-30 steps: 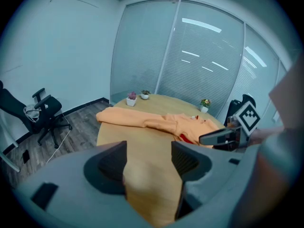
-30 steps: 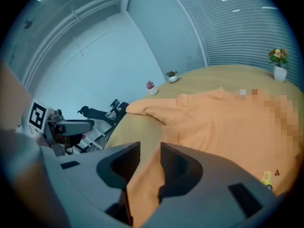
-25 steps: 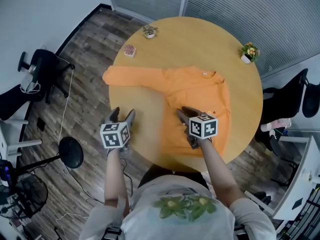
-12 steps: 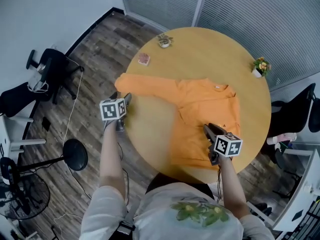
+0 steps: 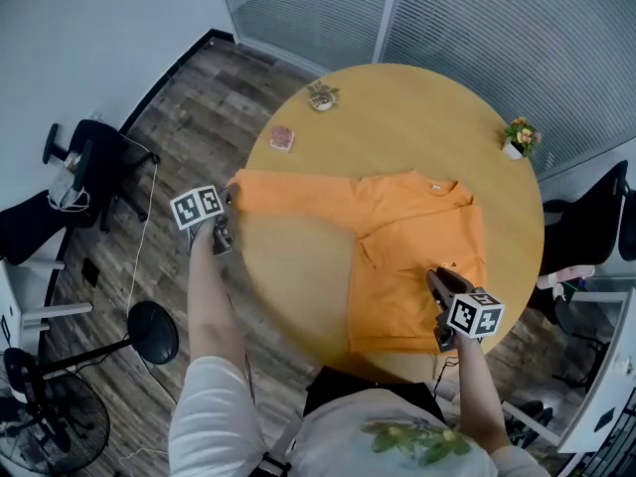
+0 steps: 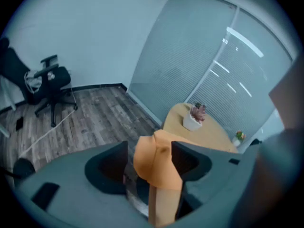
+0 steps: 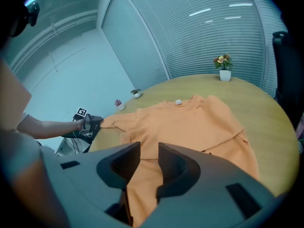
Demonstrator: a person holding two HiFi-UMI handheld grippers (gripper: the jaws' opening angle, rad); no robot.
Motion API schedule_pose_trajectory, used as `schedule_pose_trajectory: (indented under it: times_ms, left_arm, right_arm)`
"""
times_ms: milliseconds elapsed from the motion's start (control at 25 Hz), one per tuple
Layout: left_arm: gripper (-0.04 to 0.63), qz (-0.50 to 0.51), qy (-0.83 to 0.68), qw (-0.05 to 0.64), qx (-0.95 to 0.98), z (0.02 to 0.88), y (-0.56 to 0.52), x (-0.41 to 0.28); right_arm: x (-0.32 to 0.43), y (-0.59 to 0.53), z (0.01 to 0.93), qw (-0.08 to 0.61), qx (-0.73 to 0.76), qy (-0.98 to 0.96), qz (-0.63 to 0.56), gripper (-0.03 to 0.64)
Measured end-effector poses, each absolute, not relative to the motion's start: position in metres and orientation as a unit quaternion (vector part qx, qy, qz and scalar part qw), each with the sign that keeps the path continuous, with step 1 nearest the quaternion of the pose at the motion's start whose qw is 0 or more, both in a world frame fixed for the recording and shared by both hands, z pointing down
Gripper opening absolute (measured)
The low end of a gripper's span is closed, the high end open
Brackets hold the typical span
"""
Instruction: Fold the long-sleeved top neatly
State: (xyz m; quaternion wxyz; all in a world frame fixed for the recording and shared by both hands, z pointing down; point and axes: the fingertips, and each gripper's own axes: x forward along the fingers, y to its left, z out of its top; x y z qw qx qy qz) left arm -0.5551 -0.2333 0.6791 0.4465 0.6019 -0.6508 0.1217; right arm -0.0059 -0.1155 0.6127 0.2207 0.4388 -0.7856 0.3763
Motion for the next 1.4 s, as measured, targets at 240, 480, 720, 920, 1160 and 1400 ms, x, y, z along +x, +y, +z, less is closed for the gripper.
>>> schedule_pose_trajectory:
  times_ms: [240, 480, 720, 920, 1160, 1400]
  left_arm:
    - [0.278, 0.089, -0.634, 0.496, 0.587, 0.713, -0.232, -0.558]
    - [0.055, 0.032, -0.612, 0.507, 0.606, 0.703, -0.238, -0.550]
    - [0.052, 0.132, -0.641, 0.414, 0.633, 0.670, -0.232, -0.545]
    - [0.052, 0.195, -0.659, 0.325, 0.650, 0.626, -0.231, -0.531]
    - [0.052, 0.244, -0.668, 0.243, 0.660, 0.583, -0.229, -0.501]
    - [0.052, 0.268, -0.674, 0.190, 0.662, 0.543, -0.228, -0.458]
  right_arm:
    - [0.000, -0.108, 0.613, 0.203, 0.451, -0.777, 0.389, 0.126]
    - [0.003, -0.107, 0.615, 0.203, 0.460, -0.774, 0.386, 0.120]
    - [-0.005, -0.101, 0.608, 0.200, 0.452, -0.780, 0.384, 0.118]
    - [-0.008, -0.098, 0.599, 0.195, 0.447, -0.785, 0.382, 0.117]
    - [-0.006, -0.100, 0.588, 0.184, 0.442, -0.793, 0.378, 0.115]
    - [0.000, -0.099, 0.577, 0.175, 0.435, -0.801, 0.372, 0.114]
